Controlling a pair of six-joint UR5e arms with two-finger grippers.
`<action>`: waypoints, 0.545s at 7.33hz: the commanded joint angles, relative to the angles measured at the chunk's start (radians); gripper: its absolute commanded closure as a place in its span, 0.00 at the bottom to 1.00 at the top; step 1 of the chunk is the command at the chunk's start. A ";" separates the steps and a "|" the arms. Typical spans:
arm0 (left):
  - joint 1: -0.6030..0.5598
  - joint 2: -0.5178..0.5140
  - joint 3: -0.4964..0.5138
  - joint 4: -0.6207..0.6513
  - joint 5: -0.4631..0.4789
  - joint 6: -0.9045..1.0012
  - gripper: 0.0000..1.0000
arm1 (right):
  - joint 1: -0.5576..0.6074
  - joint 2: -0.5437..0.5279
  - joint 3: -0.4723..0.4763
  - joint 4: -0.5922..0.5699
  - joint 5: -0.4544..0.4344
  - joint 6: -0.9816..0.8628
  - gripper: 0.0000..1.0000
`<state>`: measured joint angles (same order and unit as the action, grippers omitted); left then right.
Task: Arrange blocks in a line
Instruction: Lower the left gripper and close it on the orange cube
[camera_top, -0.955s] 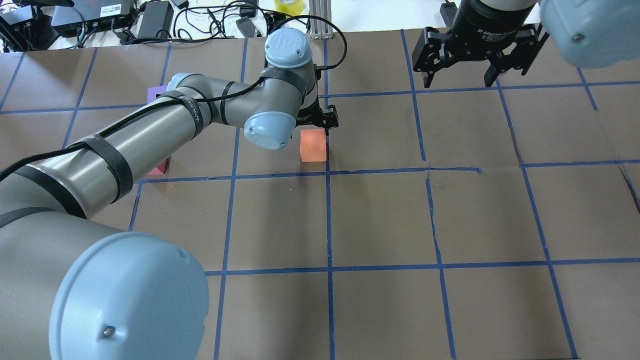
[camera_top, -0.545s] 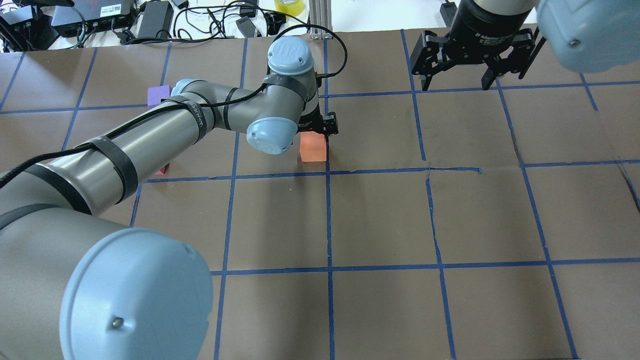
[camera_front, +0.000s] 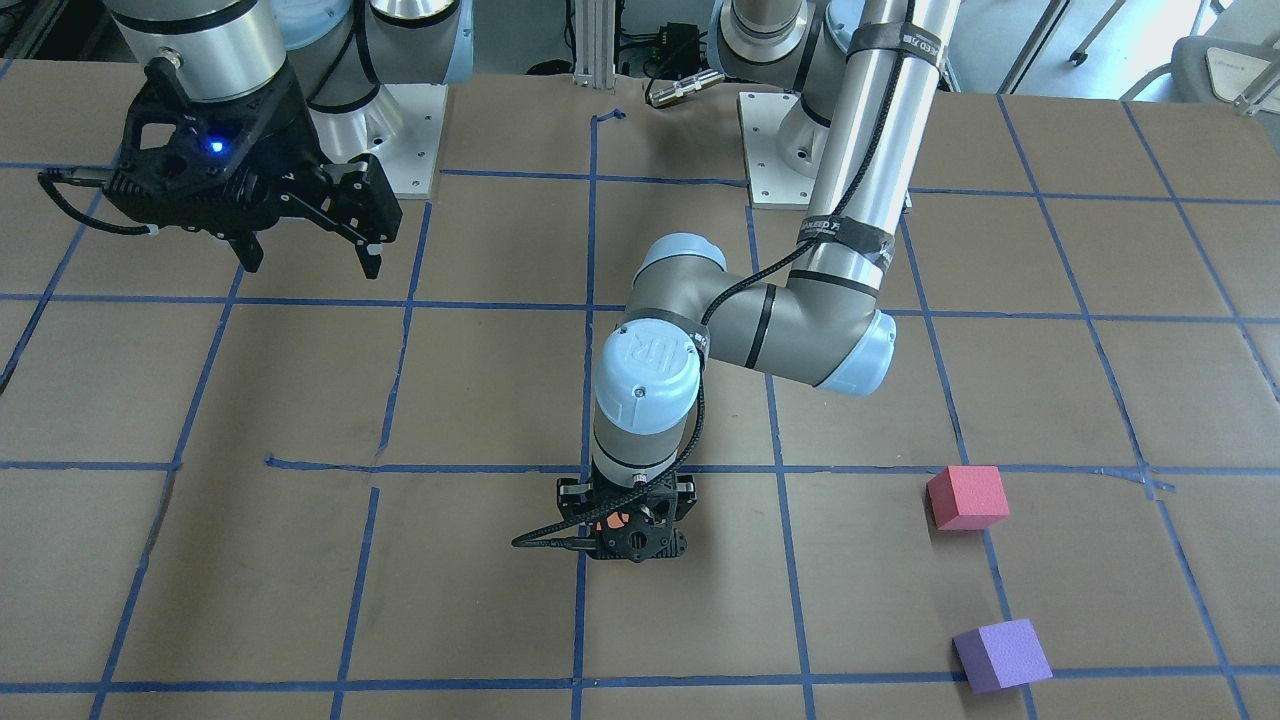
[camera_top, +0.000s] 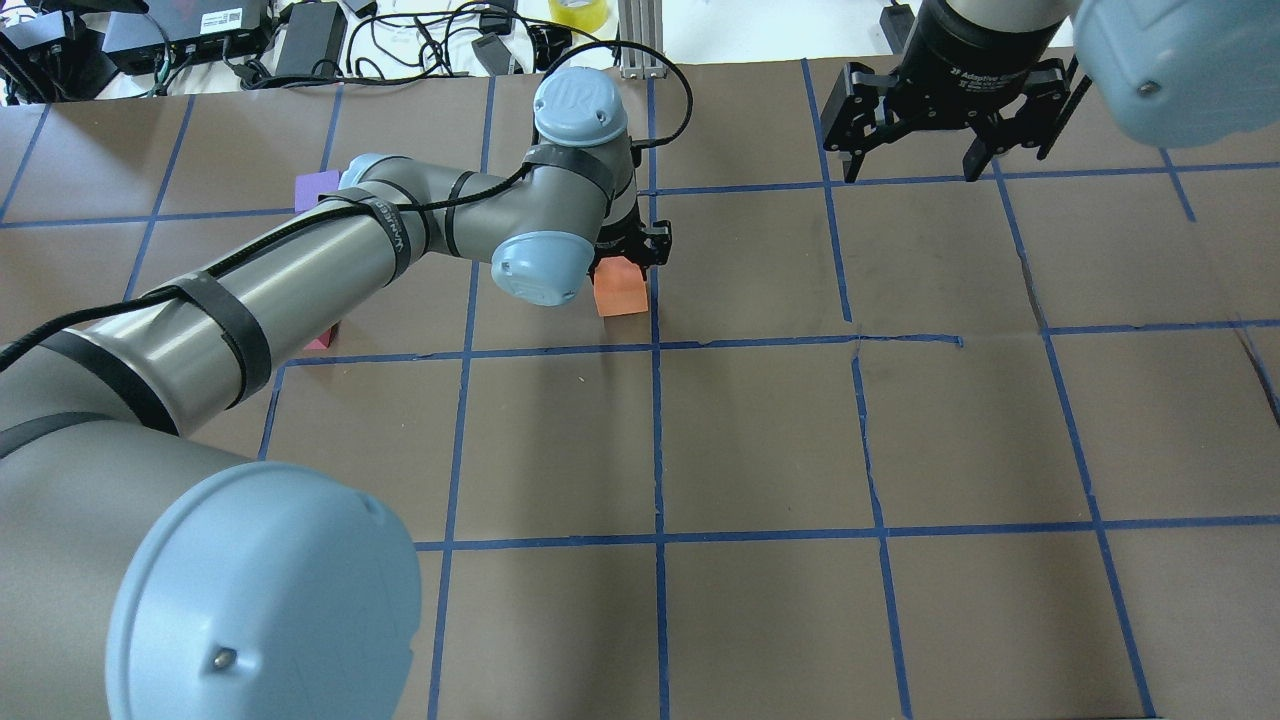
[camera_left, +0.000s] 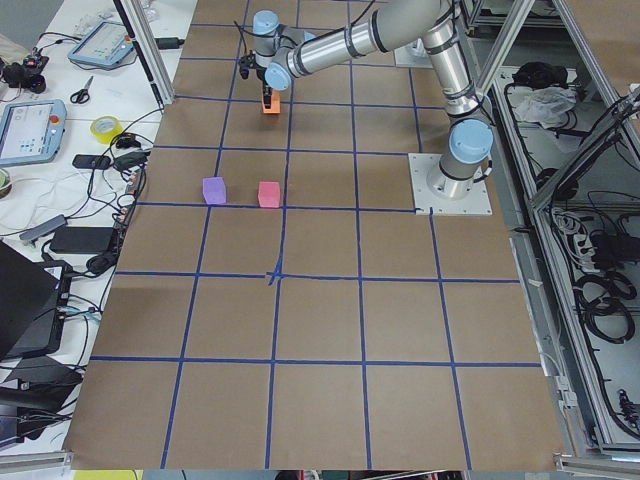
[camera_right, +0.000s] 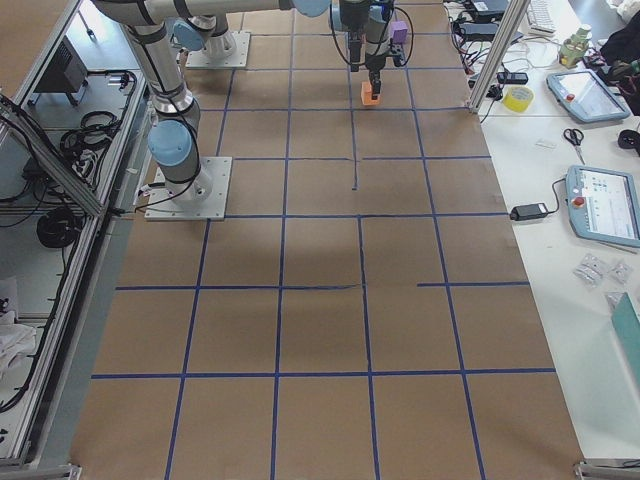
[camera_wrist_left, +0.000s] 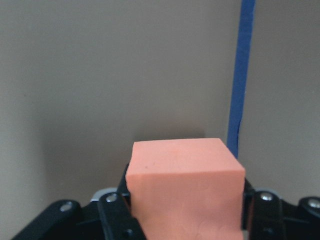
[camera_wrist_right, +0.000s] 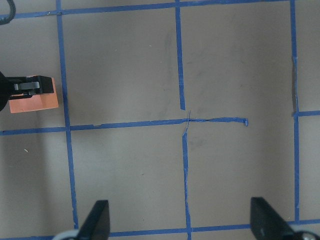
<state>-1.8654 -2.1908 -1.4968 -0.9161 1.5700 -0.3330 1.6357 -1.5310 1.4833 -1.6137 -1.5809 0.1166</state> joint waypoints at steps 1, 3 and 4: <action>0.029 0.034 0.024 -0.003 0.012 0.125 0.67 | 0.001 -0.001 0.000 0.000 -0.001 0.000 0.00; 0.154 0.046 0.032 -0.004 -0.004 0.199 0.67 | 0.000 0.000 0.000 0.000 -0.001 0.000 0.00; 0.201 0.055 0.038 -0.009 0.004 0.253 0.67 | 0.000 0.000 0.000 0.000 -0.001 0.000 0.00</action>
<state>-1.7292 -2.1453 -1.4660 -0.9211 1.5720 -0.1439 1.6355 -1.5312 1.4833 -1.6138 -1.5815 0.1166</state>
